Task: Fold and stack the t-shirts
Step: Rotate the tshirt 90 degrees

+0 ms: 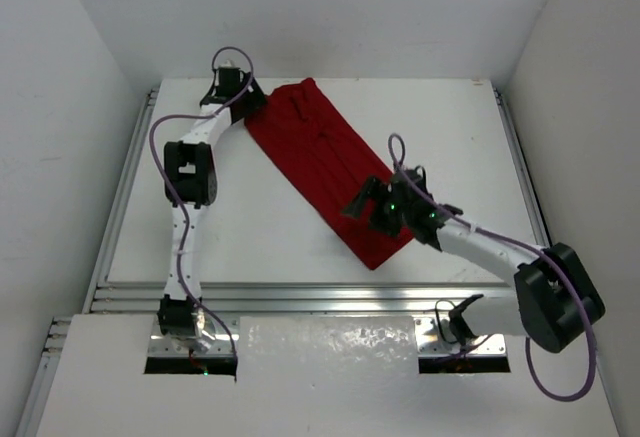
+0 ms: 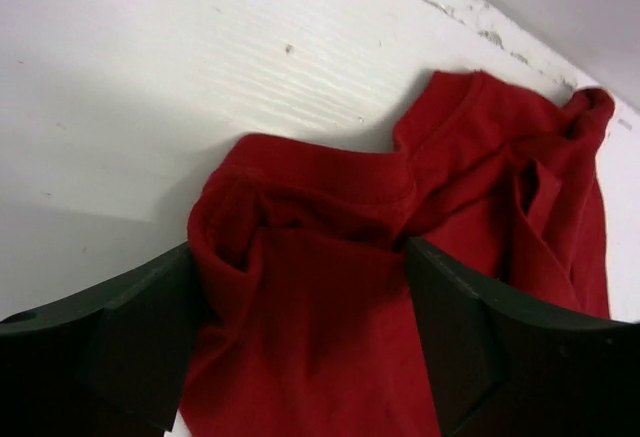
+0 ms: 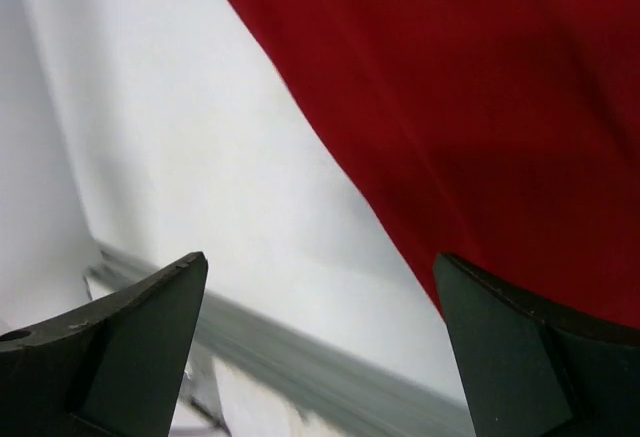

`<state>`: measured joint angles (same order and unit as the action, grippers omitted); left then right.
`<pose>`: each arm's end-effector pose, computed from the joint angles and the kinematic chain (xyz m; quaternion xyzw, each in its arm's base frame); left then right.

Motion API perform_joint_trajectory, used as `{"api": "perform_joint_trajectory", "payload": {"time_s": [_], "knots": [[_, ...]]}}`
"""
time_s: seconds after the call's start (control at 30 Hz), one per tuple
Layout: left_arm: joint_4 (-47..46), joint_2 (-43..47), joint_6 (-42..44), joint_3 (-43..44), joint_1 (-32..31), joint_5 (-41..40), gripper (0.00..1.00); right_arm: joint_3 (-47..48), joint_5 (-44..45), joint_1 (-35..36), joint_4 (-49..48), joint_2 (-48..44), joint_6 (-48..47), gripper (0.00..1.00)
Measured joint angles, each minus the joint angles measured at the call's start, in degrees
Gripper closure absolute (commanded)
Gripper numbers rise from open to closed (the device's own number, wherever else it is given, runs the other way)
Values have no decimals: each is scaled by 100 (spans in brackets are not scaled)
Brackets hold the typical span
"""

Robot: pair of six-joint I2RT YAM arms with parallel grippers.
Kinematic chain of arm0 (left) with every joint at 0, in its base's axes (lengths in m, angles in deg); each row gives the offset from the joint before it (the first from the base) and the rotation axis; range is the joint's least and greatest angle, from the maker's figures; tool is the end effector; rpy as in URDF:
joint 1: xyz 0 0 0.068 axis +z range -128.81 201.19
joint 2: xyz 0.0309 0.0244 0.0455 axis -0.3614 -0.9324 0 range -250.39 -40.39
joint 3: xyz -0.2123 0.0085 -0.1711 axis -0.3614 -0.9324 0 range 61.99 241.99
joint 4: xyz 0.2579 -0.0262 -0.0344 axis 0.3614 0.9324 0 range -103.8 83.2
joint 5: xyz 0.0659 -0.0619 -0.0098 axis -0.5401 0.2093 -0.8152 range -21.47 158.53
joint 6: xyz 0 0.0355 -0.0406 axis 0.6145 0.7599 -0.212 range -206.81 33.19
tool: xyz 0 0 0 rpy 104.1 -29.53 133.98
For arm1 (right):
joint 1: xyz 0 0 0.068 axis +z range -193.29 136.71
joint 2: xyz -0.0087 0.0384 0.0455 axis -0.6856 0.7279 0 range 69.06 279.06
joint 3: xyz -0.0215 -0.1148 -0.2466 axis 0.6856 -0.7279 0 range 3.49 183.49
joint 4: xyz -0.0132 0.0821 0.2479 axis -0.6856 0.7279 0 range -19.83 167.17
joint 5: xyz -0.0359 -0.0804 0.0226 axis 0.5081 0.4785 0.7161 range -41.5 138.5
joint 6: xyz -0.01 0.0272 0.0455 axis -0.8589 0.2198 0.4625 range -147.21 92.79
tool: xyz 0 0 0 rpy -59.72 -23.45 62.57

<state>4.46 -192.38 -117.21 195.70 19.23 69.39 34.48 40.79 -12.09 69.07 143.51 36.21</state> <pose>0.5922 -0.0208 0.1524 -0.2161 0.8665 -0.1317 0.4301 0.2106 0.1331 0.1693 0.2272 0.8845 0.3378 0.2280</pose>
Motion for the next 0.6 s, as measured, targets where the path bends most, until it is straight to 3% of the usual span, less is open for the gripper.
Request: {"api": "perform_joint_trajectory", "payload": {"time_s": [0.13,0.33,0.53,0.6], "knots": [[4,354,20,-557,-26,-289,25,1436,168,-459,577,326,-1137,4],[732,2376,-723,-2885,-37,-1888,27,4207,741,-861,1537,2610,-3432,7],[588,3582,-1102,-3797,-35,-2135,27,5036,776,-1261,2253,4352,-4907,15],[372,3751,-1185,-4188,-118,-1987,33,5040,785,-1314,2448,4553,-5178,19]]}}
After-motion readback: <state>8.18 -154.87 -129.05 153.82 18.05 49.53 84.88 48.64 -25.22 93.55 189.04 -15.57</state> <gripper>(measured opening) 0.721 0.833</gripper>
